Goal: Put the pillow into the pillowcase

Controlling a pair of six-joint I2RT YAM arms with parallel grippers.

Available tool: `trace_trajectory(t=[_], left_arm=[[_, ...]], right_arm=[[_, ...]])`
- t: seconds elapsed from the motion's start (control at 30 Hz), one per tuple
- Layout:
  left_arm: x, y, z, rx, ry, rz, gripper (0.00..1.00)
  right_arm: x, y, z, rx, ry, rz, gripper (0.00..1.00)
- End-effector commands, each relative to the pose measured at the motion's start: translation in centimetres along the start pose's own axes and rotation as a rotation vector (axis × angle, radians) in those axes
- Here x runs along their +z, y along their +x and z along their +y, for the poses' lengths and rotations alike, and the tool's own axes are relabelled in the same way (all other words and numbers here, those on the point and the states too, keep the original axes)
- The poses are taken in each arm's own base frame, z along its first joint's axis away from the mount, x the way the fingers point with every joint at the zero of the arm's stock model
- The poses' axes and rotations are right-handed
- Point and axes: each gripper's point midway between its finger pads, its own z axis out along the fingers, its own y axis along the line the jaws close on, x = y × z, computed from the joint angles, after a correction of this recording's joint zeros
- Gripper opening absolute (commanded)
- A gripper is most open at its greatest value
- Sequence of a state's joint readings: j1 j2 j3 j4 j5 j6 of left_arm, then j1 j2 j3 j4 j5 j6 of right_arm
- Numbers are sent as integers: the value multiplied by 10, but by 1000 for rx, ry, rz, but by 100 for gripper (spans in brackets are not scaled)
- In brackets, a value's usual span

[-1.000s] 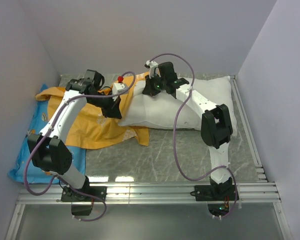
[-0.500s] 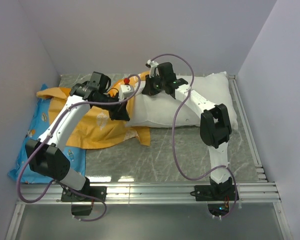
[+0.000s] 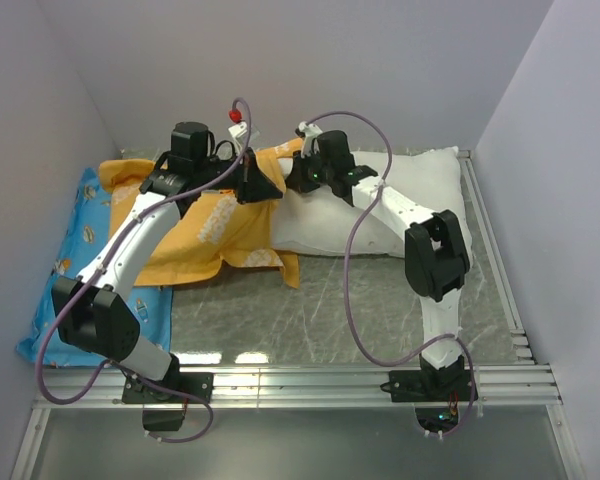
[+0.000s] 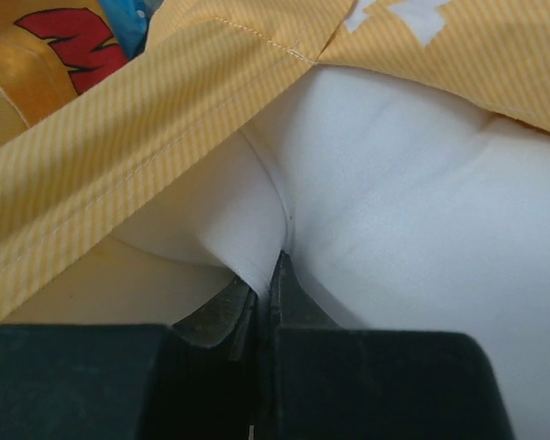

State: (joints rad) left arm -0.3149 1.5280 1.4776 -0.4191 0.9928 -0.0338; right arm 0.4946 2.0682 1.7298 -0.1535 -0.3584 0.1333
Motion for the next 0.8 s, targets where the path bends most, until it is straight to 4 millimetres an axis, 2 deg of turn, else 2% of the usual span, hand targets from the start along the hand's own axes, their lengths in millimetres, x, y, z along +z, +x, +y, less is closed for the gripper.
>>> trace_trajectory(t=[0.0,0.03,0.1,0.17,0.2,0.23,0.3,0.33,0.37,0.43,0.5,0.57,0.63,0.67,0.7,0.77], left_arm=[[-14,-51,-44,110,80,-161,0],[-13,-50,-21,95,-38,-175,0],[-10,-37,6,77,-139,-152,0],[-8,-5,42,24,-261,-72,1],[-6,21,49,-7,-262,-3,3],[-7,34,52,-27,-258,33,7],[-14,53,52,-57,-237,83,26],[-20,49,51,-64,-235,76,33],[-32,37,60,-71,-269,41,50],[-48,11,70,-97,-333,-30,58],[-65,-21,88,-74,-431,-94,72],[-76,-32,115,-56,-573,-110,74],[-77,-33,146,-74,-663,-100,74],[-73,-29,152,-84,-660,-80,74],[-66,-22,167,-79,-654,-40,74],[-53,-12,170,-115,-604,1,75]], right_arm=[[-10,-12,10,-1,6,-71,0],[-11,1,17,9,-38,-49,0],[-19,-1,35,16,-131,-54,0],[-33,14,58,31,-263,-14,0],[-39,20,70,34,-328,7,0],[-44,24,76,34,-359,18,0],[-51,35,85,25,-412,42,0],[-55,40,89,24,-433,60,0],[-57,51,92,30,-448,83,0],[-61,60,92,34,-464,99,0],[-65,75,94,52,-475,124,0],[-69,90,97,65,-493,156,0],[-71,98,101,45,-515,167,0],[-72,103,101,44,-515,176,0],[-71,104,101,30,-515,175,0],[-73,108,102,21,-521,178,0]])
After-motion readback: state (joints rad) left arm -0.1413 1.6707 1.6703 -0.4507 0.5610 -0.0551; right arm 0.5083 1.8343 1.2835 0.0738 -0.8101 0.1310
